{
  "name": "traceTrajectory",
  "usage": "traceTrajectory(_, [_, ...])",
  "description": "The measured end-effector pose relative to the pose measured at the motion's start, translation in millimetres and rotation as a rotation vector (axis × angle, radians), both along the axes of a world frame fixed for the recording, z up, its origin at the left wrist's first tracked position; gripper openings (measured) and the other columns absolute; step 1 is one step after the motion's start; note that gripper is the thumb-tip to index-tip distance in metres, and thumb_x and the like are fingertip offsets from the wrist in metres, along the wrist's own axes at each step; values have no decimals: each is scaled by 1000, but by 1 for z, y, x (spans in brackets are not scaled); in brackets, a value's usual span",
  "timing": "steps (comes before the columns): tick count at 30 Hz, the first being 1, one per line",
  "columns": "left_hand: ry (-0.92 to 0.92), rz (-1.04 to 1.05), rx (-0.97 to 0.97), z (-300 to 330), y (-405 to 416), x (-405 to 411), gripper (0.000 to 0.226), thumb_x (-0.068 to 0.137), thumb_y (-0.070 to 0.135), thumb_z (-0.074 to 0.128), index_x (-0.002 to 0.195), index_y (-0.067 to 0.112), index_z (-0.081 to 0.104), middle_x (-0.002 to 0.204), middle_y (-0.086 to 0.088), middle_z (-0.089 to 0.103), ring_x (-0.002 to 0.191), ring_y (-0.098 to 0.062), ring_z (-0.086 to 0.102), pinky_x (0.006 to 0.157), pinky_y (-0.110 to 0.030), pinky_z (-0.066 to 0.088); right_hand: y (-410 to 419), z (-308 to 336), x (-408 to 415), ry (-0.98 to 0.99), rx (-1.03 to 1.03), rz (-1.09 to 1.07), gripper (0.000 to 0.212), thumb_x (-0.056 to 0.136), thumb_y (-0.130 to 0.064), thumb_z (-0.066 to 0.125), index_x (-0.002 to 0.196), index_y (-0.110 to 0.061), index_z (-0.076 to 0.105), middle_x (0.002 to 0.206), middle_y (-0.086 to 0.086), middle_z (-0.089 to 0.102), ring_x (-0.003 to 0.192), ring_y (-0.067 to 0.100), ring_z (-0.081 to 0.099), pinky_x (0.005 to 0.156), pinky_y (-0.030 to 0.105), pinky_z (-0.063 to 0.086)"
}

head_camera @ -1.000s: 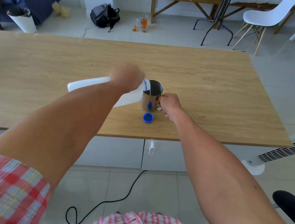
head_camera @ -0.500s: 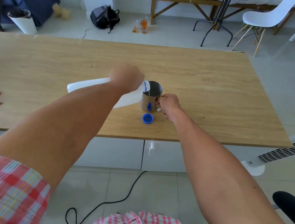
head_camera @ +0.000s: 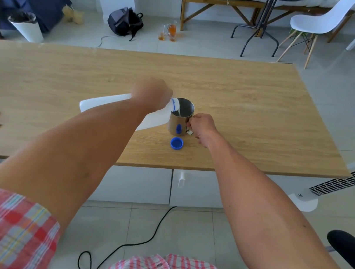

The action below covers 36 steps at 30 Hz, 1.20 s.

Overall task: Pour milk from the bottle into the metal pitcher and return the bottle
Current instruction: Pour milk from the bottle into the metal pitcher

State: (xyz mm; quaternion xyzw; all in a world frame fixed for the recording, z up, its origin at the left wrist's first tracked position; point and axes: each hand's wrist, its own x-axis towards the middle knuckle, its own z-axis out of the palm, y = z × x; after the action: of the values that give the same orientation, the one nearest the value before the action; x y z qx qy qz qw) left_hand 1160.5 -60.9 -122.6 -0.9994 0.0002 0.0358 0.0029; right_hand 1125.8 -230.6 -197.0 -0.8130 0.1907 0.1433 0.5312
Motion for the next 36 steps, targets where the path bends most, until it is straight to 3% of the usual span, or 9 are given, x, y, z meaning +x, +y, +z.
traceTrajectory(4, [8,5,-4,1,-1,0,25,96,22,40,91,10,62,78,-7,56,75,-30,59,67,-39,43,0,-1,1,-3,7,-1,27,92,1,45,79,-10,66,60,1,52,44,13,36,28,9,22])
traceTrajectory(9, [11,21,-12,0,-1,1,25,96,23,40,88,12,61,77,-7,56,62,-24,50,63,-37,40,-1,-1,1,-9,15,-1,27,91,2,45,80,-10,66,61,2,51,44,13,35,28,10,22])
traceTrajectory(13, [11,22,-15,1,-1,2,25,97,24,41,82,13,58,77,-6,57,61,-24,51,60,-36,38,0,-2,2,-7,8,0,25,92,1,45,81,-11,65,64,2,51,44,12,34,29,10,22])
traceTrajectory(17, [14,23,-9,1,-2,1,24,95,21,41,77,14,55,76,-6,57,61,-24,50,63,-36,39,0,-3,2,-8,20,-9,27,89,3,44,76,-10,63,60,3,51,28,7,32,29,8,21])
traceTrajectory(21, [23,23,-1,2,-3,1,23,94,20,41,76,14,53,77,-7,57,62,-24,51,63,-36,40,0,-4,3,-10,10,-9,26,88,3,44,78,-10,64,62,4,51,33,9,32,29,9,21])
traceTrajectory(27, [24,28,-6,2,-2,1,24,94,21,40,76,13,54,77,-7,58,61,-24,51,60,-35,37,0,-5,3,-9,46,-21,34,90,3,44,66,-12,63,56,1,52,20,2,30,28,8,23])
traceTrajectory(36, [32,31,-3,4,-3,0,25,96,22,40,77,13,54,77,-7,58,62,-24,51,64,-36,40,0,-7,4,-5,13,-3,25,89,2,45,79,-10,65,62,3,51,41,12,33,30,11,22])
